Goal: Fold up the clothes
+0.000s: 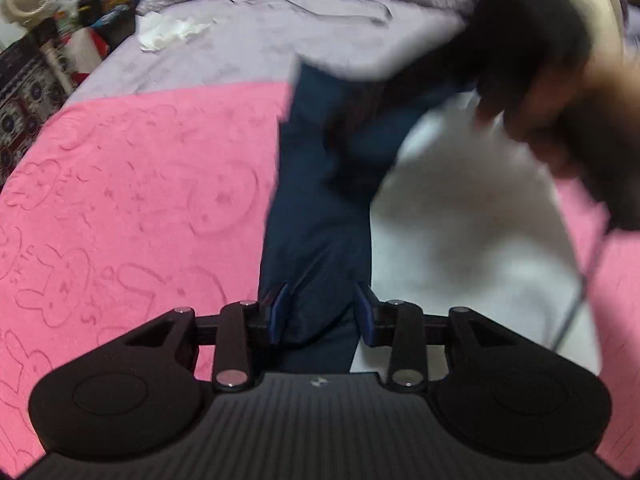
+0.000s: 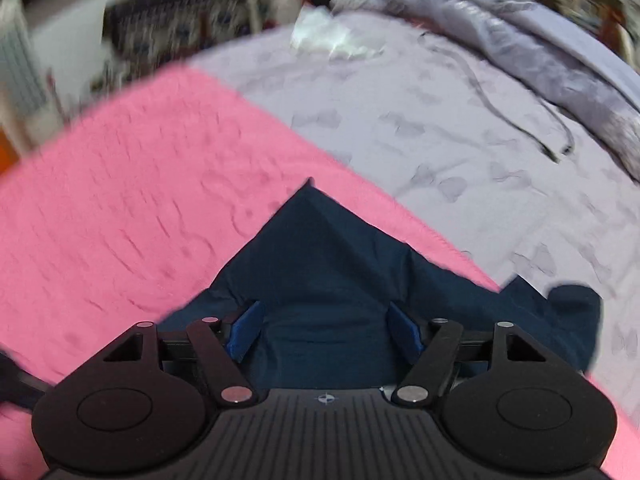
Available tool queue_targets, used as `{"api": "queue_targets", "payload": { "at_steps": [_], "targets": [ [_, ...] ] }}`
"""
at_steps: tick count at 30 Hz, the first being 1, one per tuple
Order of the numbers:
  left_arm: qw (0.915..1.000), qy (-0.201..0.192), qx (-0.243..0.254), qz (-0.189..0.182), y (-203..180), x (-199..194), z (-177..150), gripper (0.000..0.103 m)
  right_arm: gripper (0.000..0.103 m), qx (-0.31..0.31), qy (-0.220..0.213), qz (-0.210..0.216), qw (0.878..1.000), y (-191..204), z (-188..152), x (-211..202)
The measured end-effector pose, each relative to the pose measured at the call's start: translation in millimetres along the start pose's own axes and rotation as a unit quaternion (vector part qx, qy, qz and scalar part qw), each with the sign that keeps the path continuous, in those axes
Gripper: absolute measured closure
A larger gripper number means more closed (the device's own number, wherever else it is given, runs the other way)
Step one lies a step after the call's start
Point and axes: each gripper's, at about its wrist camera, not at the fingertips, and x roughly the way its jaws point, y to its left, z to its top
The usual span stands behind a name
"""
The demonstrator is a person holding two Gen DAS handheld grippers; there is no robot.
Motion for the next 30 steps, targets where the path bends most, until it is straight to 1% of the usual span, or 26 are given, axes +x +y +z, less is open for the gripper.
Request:
{"api": "queue_targets", "payload": {
  "at_steps": [1, 2, 4, 5, 7, 8, 10, 11, 13, 14, 15, 16, 19, 21, 22, 23, 24, 26, 27, 28, 29, 30],
  "targets": [
    [1.0000, -0.001, 0.009, 0.004, 0.2, -2.0, -4.2, 0.056, 0.033, 0.019, -0.013, 0.000, 1.000, -4.5, -7.0, -16.7],
    [0.9999, 0.000, 0.014, 0.007, 1.4, -3.4, -8.1, 0.055, 0.033, 0.033, -0.017, -0.004, 0.999, -7.3, -19.1, -31.0],
    [0.9999, 0.009, -0.003, 0.005, 7.7, -1.9, -12.4, 0.053, 0.033, 0.055, -0.009, -0.015, 0.998, -10.4, -45.9, -53.9],
    [0.9998, 0.015, -0.015, 0.003, 11.4, -0.6, -14.0, 0.052, 0.033, 0.067, 0.004, -0.019, 0.998, -11.1, -61.2, -61.2],
    [0.9986, 0.027, -0.044, -0.007, 19.7, 2.0, -13.8, 0.049, 0.033, 0.076, 0.050, -0.017, 0.996, -3.6, -97.2, -65.2],
    [0.9976, 0.033, -0.059, -0.012, 24.0, 3.2, -13.4, 0.048, 0.032, 0.066, 0.068, -0.021, 0.995, 4.7, -114.1, -67.7],
    [0.9958, 0.043, -0.078, -0.018, 29.7, 4.8, -12.4, 0.046, 0.032, 0.024, 0.094, -0.033, 0.995, 27.1, -143.0, -75.9],
    [0.9954, 0.046, -0.082, -0.019, 31.3, 3.6, -12.9, 0.046, 0.032, 0.009, 0.101, -0.029, 0.994, 33.9, -148.5, -81.6],
    [0.9958, 0.047, -0.078, -0.007, 33.5, -4.2, -10.6, 0.046, 0.031, -0.008, 0.114, -0.011, 0.993, 40.5, -149.3, -92.5],
    [0.9962, 0.040, -0.077, -0.001, 35.2, -11.9, -8.1, 0.046, 0.034, -0.017, 0.120, -0.003, 0.993, 43.8, -149.7, -98.0],
    [0.9966, 0.027, -0.078, 0.002, 37.4, -22.0, -5.1, 0.046, 0.037, -0.013, 0.116, 0.005, 0.993, 41.0, -145.9, -104.1],
    [0.9968, 0.015, -0.078, 0.006, 39.6, -32.1, -2.1, 0.046, 0.037, 0.005, 0.098, 0.006, 0.995, 29.9, -136.1, -108.3],
    [0.9971, -0.032, -0.068, 0.000, 38.8, -52.9, 15.3, 0.048, 0.037, 0.056, 0.036, -0.013, 0.998, -11.4, -99.5, -110.6],
    [0.9972, -0.059, -0.044, -0.007, 29.4, -54.2, 26.7, 0.048, 0.037, 0.049, 0.008, -0.049, 0.998, -34.4, -71.9, -92.7],
    [0.9974, -0.063, -0.034, -0.013, 23.9, -50.3, 30.5, 0.047, 0.037, 0.043, -0.005, -0.069, 0.997, -45.0, -58.0, -82.5],
    [0.9980, -0.054, -0.028, -0.018, 18.9, -42.4, 31.9, 0.047, 0.037, 0.042, -0.010, -0.084, 0.995, -54.7, -45.5, -70.0],
    [0.9987, -0.040, -0.023, -0.021, 14.5, -32.2, 32.3, 0.047, 0.037, 0.049, -0.004, -0.091, 0.995, -63.3, -35.8, -54.4],
    [0.9998, 0.009, -0.012, -0.016, 6.5, -6.3, 23.6, 0.047, 0.035, 0.068, 0.017, -0.087, 0.994, -75.5, -27.7, -21.5],
    [0.9994, 0.034, -0.004, -0.009, 3.3, 6.5, 15.8, 0.046, 0.031, 0.078, 0.029, -0.082, 0.993, -81.0, -25.1, -5.0],
    [0.9991, 0.041, -0.002, -0.005, 1.8, 13.7, 8.3, 0.045, 0.027, 0.087, 0.040, -0.078, 0.992, -86.4, -22.5, 11.4],
    [0.9994, 0.035, -0.003, -0.003, 1.7, 16.5, 1.2, 0.045, 0.020, 0.099, 0.048, -0.073, 0.991, -91.8, -19.1, 21.3],
    [0.9994, 0.033, -0.007, -0.004, 2.9, 17.2, -2.6, 0.045, 0.017, 0.111, 0.055, -0.067, 0.990, -97.1, -15.1, 25.2]
  ]
}}
